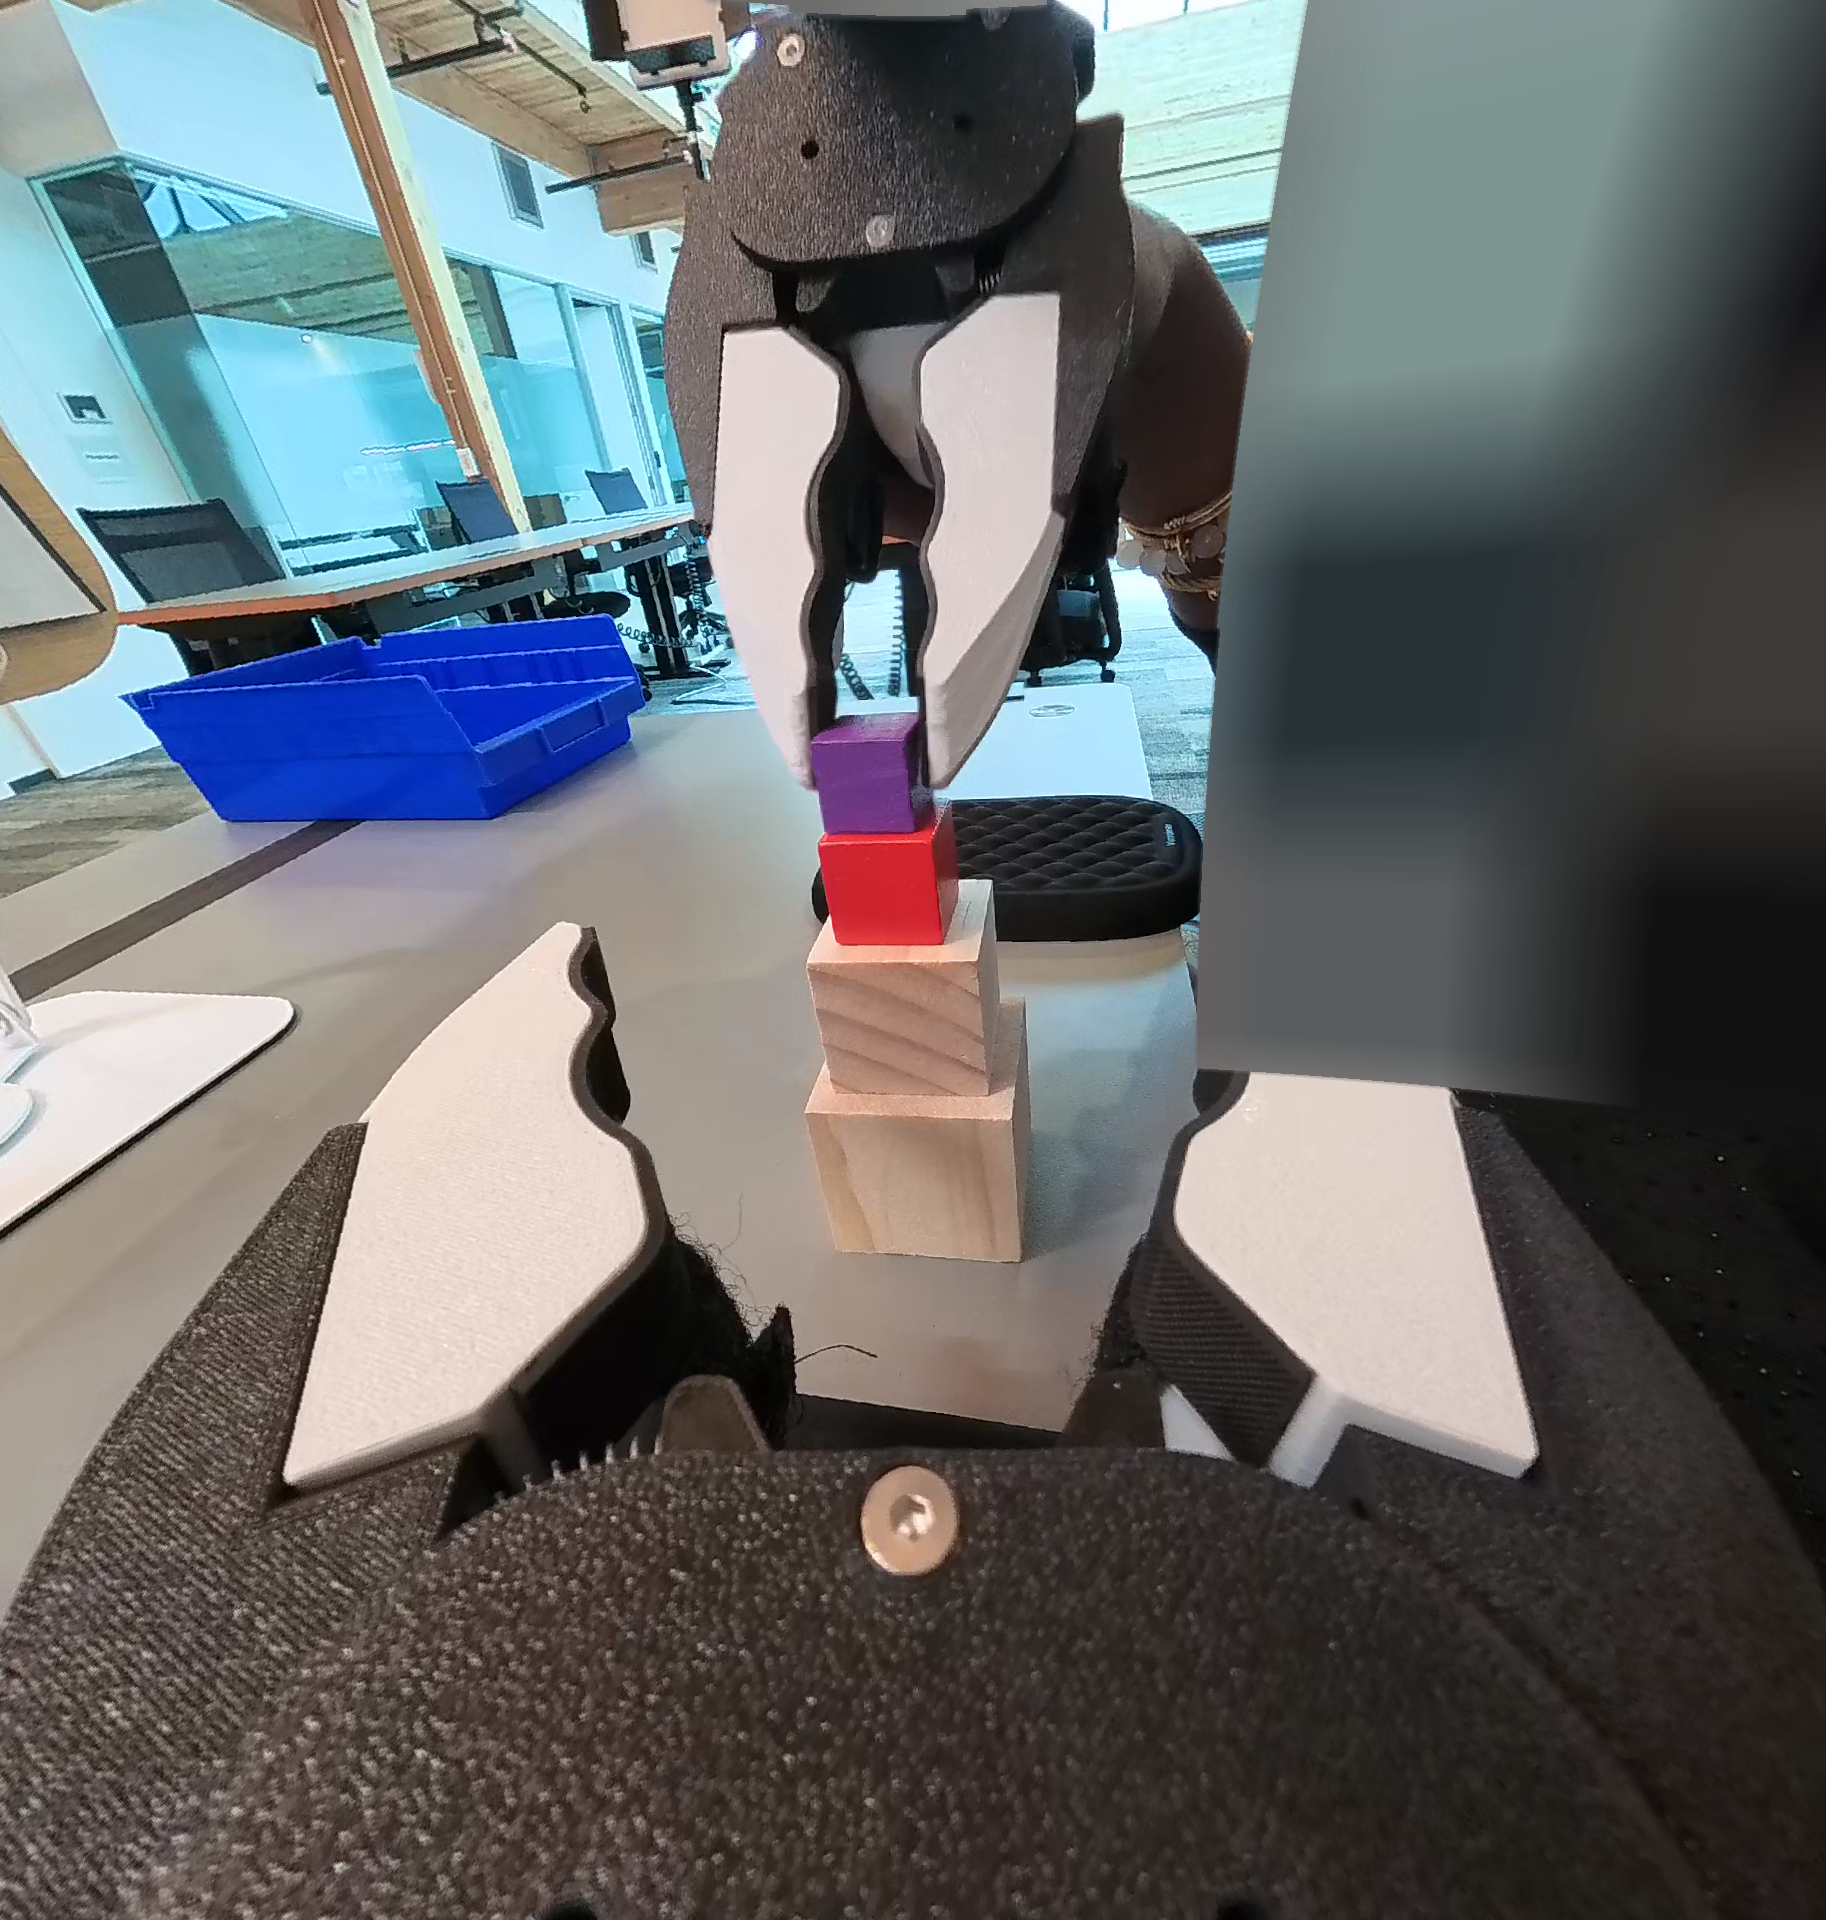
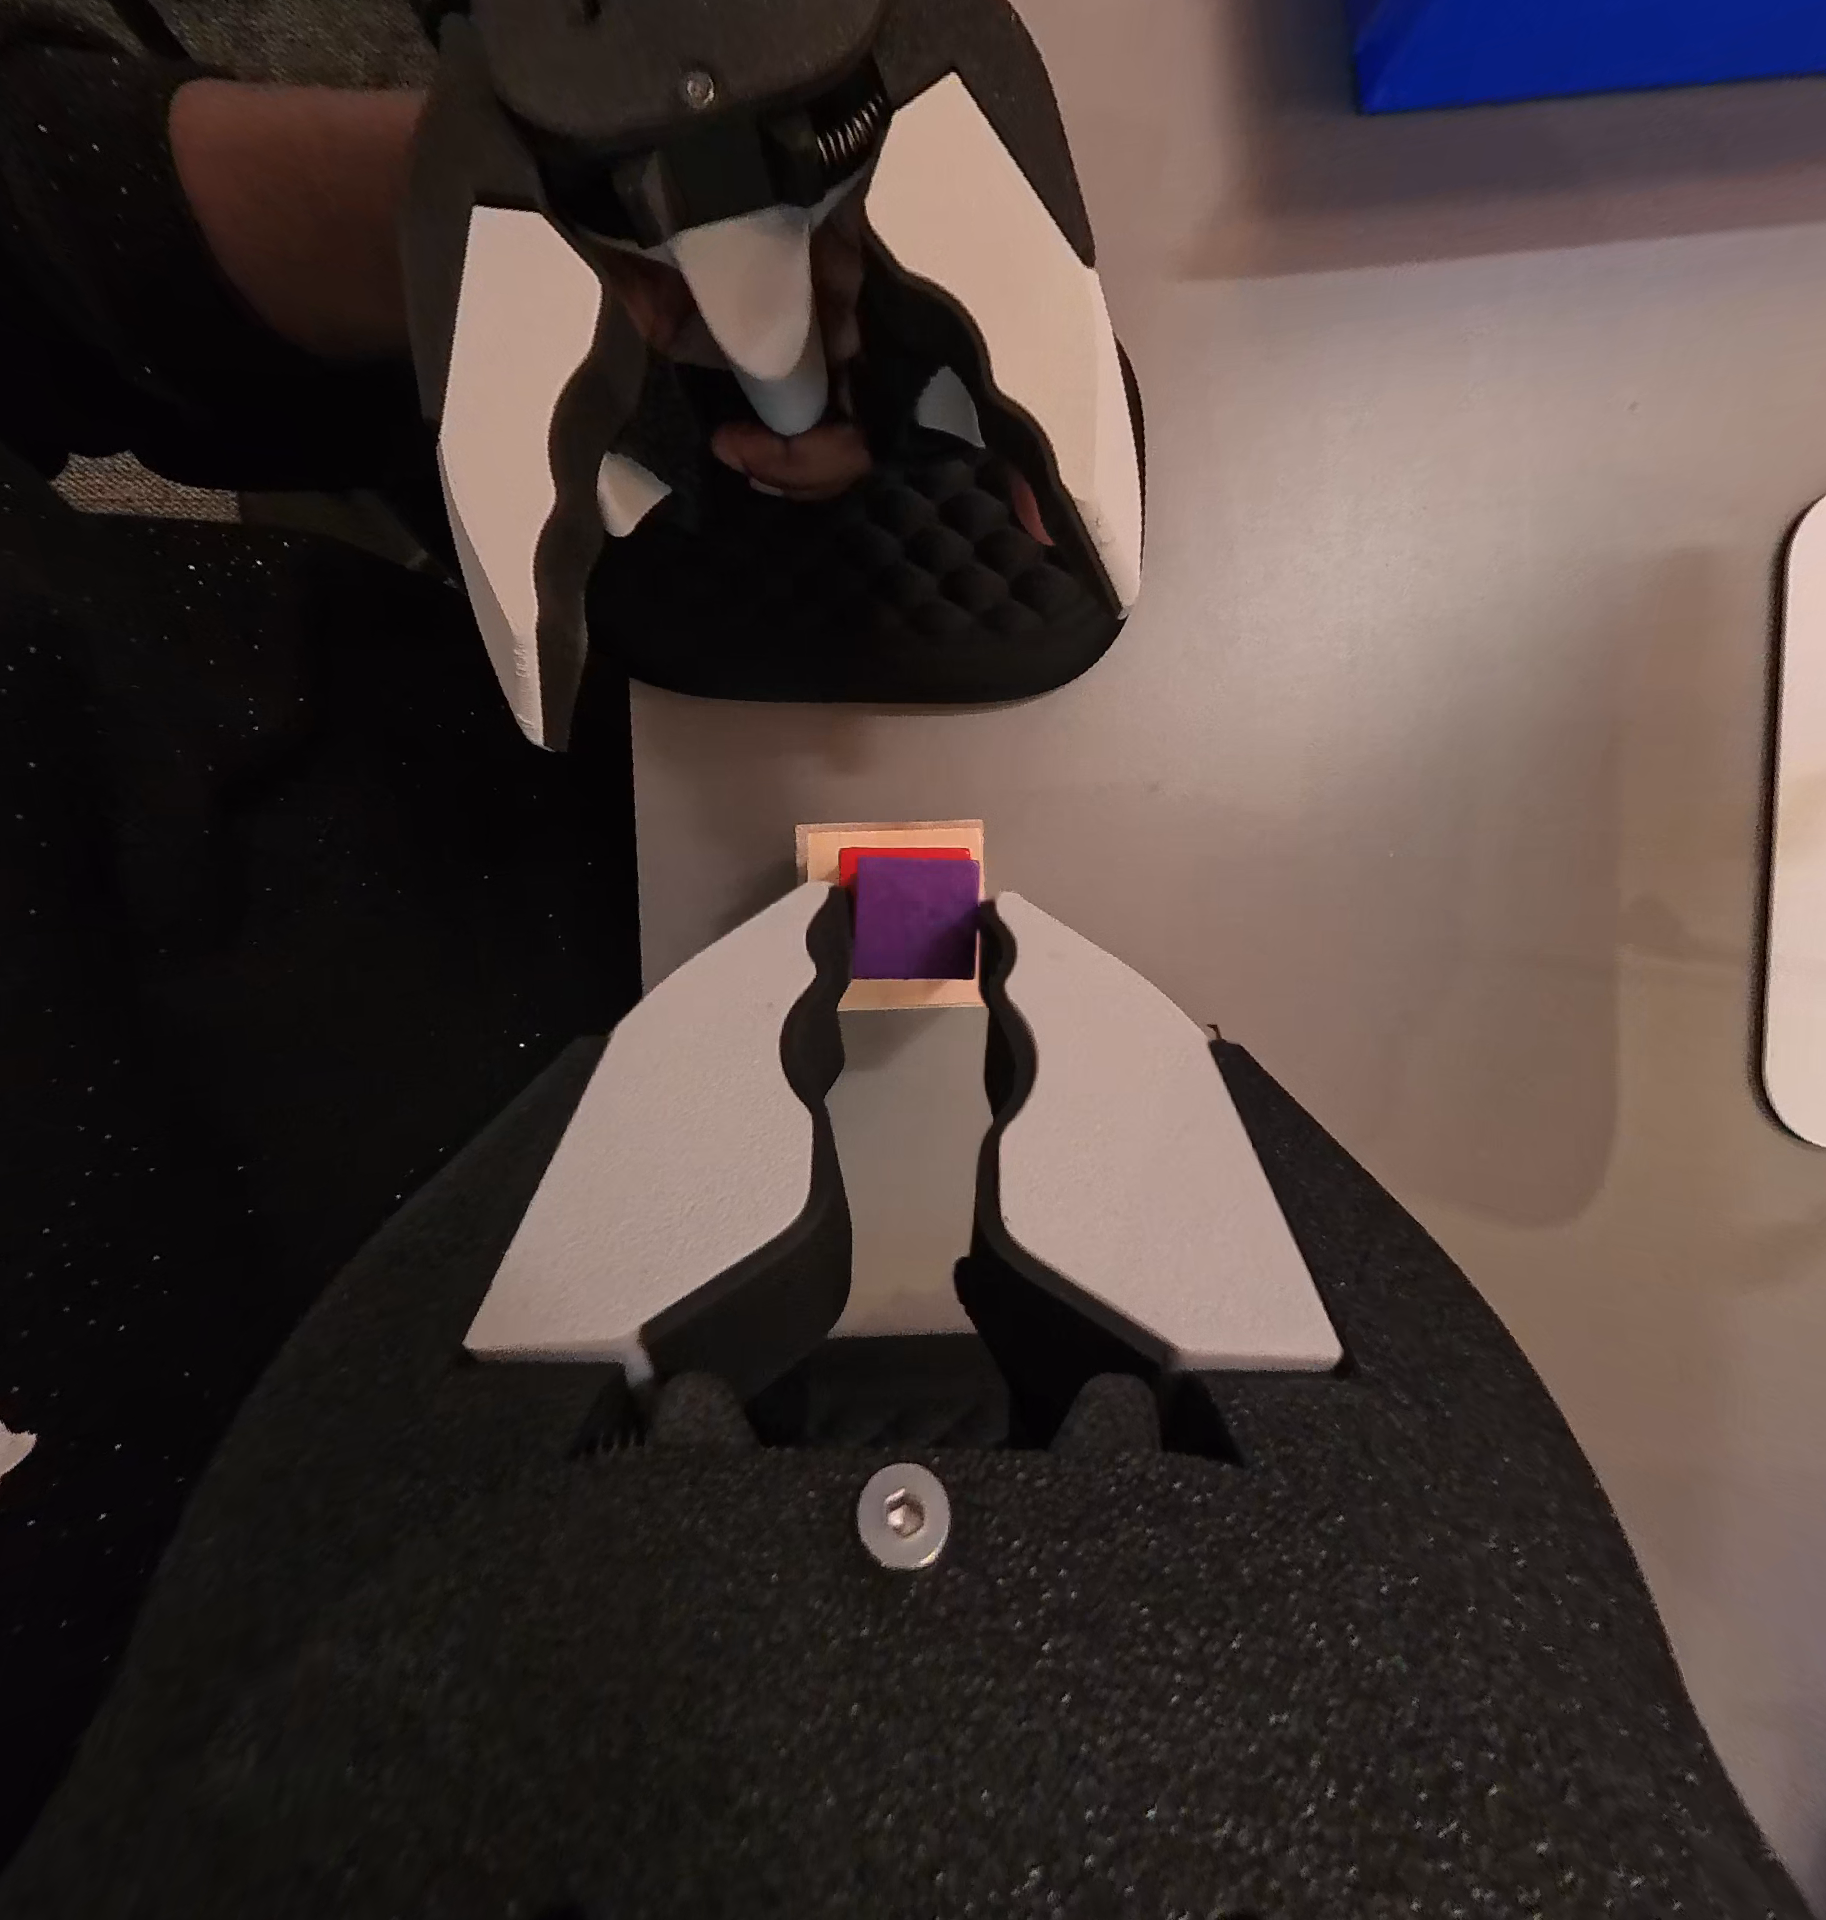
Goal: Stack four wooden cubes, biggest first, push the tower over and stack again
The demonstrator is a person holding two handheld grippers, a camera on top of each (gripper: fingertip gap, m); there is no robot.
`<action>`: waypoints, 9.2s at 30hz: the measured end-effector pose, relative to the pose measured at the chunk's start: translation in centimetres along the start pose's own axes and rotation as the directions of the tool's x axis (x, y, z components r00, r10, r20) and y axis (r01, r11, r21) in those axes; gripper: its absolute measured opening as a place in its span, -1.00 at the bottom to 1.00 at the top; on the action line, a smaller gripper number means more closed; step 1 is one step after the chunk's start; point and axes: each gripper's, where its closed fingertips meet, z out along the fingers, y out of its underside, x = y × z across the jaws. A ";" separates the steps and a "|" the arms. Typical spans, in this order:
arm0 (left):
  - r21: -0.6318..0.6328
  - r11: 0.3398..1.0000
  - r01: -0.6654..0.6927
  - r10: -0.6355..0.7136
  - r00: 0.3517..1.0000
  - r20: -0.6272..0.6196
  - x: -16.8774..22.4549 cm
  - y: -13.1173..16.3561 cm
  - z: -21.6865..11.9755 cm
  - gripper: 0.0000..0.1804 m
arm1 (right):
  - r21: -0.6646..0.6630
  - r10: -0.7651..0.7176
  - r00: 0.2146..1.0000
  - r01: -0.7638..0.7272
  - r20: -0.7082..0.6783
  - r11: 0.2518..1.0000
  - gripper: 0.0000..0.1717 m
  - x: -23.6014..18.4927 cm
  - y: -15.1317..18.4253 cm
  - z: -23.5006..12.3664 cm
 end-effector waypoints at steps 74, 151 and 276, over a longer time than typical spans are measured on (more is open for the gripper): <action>-0.455 0.856 0.244 -0.219 0.970 0.108 1.7 3.6 4.0 -1.00 | 0.827 0.147 0.971 0.075 -0.188 0.558 0.35 1.7 7.8 -3.3; -0.697 0.703 0.140 0.093 0.954 0.285 -12.0 2.2 0.7 -0.36 | 0.872 0.184 0.968 0.061 -0.171 0.486 0.29 2.1 8.0 -4.6; -0.775 0.305 0.553 -0.082 0.826 0.557 -17.7 7.0 -0.6 -0.49 | 0.846 0.403 0.878 0.003 -0.257 0.533 0.18 5.2 8.8 -4.2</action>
